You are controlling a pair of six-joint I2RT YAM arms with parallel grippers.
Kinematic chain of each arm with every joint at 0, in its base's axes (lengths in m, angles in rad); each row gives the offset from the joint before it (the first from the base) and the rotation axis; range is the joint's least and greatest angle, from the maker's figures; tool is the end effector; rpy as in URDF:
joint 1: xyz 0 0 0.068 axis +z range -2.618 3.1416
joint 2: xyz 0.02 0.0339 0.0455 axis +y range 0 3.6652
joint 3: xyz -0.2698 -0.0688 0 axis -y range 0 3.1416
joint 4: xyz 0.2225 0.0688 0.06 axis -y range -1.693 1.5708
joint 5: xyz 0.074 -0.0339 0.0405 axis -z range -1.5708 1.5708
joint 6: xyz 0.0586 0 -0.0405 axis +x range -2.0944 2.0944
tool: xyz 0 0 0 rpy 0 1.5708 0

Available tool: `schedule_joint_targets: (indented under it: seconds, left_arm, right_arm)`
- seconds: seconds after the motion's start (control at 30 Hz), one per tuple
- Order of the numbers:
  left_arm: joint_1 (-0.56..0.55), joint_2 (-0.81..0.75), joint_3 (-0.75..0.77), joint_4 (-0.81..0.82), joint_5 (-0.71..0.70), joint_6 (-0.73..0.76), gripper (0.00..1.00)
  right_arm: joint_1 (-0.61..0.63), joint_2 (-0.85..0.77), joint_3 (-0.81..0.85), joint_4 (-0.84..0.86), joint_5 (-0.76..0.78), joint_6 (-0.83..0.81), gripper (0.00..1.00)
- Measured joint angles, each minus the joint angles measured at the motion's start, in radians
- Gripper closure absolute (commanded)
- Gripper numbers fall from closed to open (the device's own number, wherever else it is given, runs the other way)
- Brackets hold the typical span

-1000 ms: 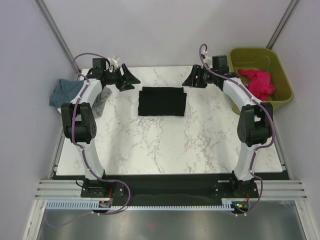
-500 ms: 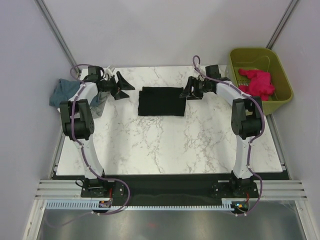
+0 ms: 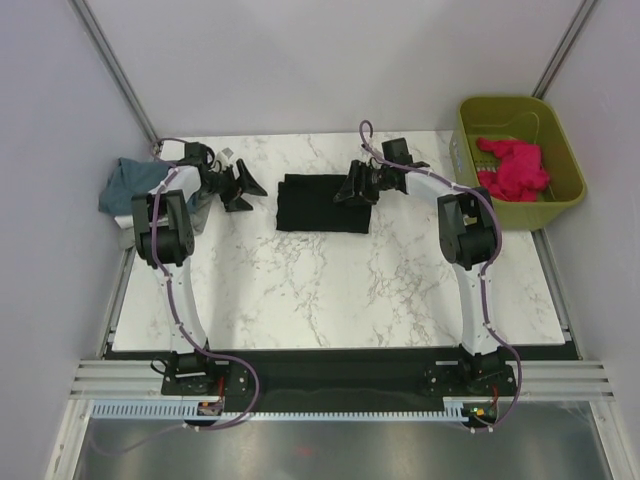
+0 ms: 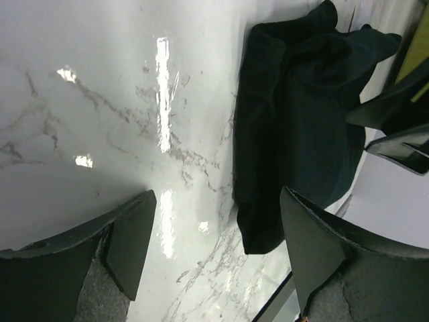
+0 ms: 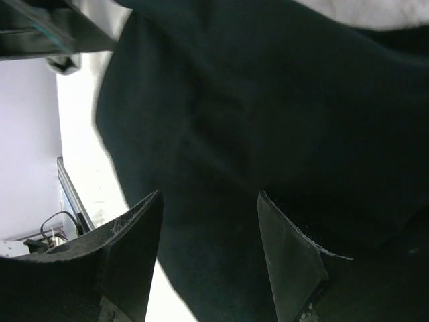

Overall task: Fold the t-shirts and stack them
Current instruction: Neatly place the folded tshirt to the corner

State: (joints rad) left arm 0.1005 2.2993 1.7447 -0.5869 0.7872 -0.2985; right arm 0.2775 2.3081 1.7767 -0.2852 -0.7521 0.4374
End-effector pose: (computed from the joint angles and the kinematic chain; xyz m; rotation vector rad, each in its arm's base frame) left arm 0.4702 0.0057 0.1438 -0.2823 2.5750 -1.1217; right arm 0.4733 0.1765 0.1671 -0.1836 2.4380 1.2282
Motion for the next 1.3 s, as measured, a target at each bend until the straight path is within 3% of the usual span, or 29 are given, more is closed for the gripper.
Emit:
schedule_joint_targets:
  seconds: [0.3,1.0,1.1,1.2,1.23,1.27,1.3]
  left_arm:
    - [-0.053,0.048,0.074,0.008,0.005,0.004,0.19]
    - [-0.181,0.066,0.034,0.043,0.113,-0.052,0.25]
    - [-0.198,0.075,0.038,0.050,0.110,-0.062,0.37]
    - [-0.201,0.080,0.038,0.048,0.091,-0.066,0.69]
    - [-0.201,0.081,0.037,0.046,0.079,-0.069,0.91]
    - [-0.199,0.081,0.035,0.043,0.071,-0.070,0.97]
    - [-0.197,0.080,0.034,0.042,0.063,-0.065,0.98]
  right_arm:
    - [-0.006,0.044,-0.003,0.001,-0.007,0.012,0.33]
    - [-0.005,0.038,-0.018,0.011,-0.006,0.012,0.32]
    - [-0.005,0.027,-0.034,0.016,-0.004,0.011,0.32]
    - [-0.006,0.021,-0.043,0.016,0.000,0.011,0.32]
    - [-0.006,0.019,-0.045,0.016,0.001,0.011,0.32]
    - [-0.005,0.016,-0.047,0.016,0.002,0.010,0.32]
    - [-0.005,0.014,-0.049,0.016,0.002,0.008,0.32]
